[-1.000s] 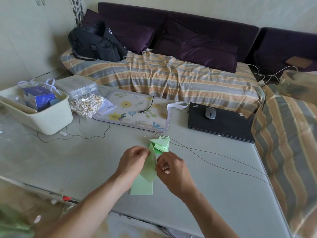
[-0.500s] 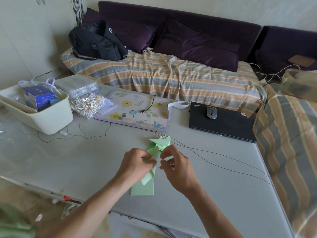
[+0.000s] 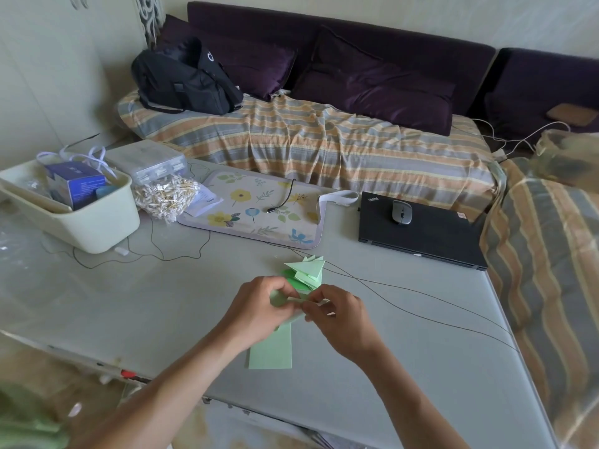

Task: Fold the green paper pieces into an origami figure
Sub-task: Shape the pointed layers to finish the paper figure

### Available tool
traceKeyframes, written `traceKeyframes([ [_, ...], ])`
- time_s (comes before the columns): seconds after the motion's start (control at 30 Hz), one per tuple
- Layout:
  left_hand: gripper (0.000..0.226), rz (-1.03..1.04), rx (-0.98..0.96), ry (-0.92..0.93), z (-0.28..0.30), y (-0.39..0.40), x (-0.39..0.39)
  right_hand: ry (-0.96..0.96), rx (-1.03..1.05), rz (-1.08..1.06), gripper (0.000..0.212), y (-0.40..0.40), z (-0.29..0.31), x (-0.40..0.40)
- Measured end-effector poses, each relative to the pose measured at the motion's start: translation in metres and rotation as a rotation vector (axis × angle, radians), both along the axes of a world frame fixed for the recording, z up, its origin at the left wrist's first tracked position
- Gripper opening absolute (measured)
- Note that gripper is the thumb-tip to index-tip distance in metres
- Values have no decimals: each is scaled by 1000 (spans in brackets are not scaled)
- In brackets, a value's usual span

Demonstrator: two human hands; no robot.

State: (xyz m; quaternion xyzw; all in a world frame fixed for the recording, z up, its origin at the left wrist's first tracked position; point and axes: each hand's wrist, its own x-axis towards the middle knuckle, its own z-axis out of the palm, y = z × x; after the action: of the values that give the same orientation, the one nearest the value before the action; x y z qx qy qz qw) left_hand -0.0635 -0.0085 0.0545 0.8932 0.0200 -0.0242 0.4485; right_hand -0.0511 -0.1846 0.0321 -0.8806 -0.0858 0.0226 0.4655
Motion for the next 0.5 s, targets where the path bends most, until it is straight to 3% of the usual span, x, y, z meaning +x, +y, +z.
traceKeyframes([
  [0.1,9,-18,-38,-37,1,1,0,80,57,-31,12,0,8,-3],
  [0.23,25,-66,-2,-161,7,1,-4,155,129,-95,9,3,14,-3],
  [0.5,12,13,0,-222,0,3,1,170,182,-118,10,3,15,-2],
])
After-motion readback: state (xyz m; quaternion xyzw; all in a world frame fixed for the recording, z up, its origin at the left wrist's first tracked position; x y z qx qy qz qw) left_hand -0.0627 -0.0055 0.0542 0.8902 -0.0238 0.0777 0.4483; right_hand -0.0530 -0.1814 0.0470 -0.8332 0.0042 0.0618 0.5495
